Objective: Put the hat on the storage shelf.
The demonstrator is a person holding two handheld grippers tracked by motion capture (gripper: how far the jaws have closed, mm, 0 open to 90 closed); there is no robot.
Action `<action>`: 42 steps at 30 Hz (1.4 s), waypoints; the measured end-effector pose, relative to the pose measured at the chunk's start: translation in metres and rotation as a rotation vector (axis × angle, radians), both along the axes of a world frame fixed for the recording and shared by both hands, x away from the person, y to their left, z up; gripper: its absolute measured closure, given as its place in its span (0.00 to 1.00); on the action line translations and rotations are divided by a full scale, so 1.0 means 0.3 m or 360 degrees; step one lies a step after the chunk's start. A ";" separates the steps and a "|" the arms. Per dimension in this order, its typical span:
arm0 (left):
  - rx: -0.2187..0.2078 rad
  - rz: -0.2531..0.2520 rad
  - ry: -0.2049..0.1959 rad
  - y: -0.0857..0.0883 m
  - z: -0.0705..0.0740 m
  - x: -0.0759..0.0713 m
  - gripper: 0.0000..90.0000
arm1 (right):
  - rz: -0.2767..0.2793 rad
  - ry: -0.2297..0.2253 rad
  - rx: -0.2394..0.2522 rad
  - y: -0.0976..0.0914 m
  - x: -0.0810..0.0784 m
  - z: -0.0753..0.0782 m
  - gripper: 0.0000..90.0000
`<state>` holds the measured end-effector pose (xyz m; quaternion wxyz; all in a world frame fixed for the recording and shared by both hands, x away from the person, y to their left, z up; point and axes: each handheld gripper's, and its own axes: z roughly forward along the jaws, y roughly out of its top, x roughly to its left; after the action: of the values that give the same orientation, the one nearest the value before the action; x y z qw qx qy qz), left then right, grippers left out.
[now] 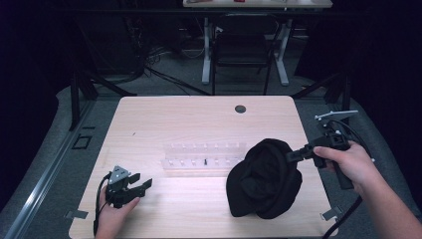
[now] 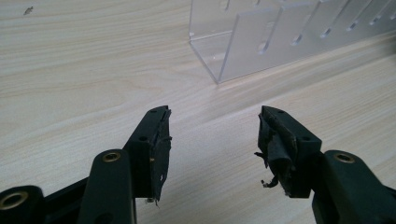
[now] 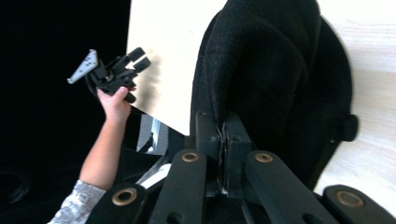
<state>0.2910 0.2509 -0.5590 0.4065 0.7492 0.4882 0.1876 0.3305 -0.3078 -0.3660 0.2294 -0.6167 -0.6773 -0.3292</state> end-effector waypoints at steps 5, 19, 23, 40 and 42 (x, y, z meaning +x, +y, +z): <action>-0.0001 -0.0002 -0.0004 -0.001 0.000 0.000 0.49 | -0.0002 -0.0029 0.0021 0.000 0.000 0.026 0.98; -0.0001 -0.0004 -0.0001 -0.002 -0.002 0.001 0.49 | -0.0086 -0.0121 0.0049 -0.033 -0.004 0.099 0.98; 0.0000 -0.0005 -0.0003 -0.002 -0.001 0.001 0.49 | -0.0103 -0.0141 0.0049 -0.045 -0.002 0.125 0.98; 0.0001 -0.0002 -0.0006 0.001 0.001 0.001 0.49 | -0.0185 -0.0273 0.0159 -0.070 0.023 0.228 0.98; -0.0011 0.0003 -0.0007 0.003 0.003 0.001 0.49 | -0.0188 -0.0275 0.0162 -0.067 0.028 0.239 0.98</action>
<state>0.2912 0.2520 -0.5582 0.4100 0.7469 0.4886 0.1879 0.3391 -0.3279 -0.2944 0.1814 -0.6125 -0.6393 -0.4280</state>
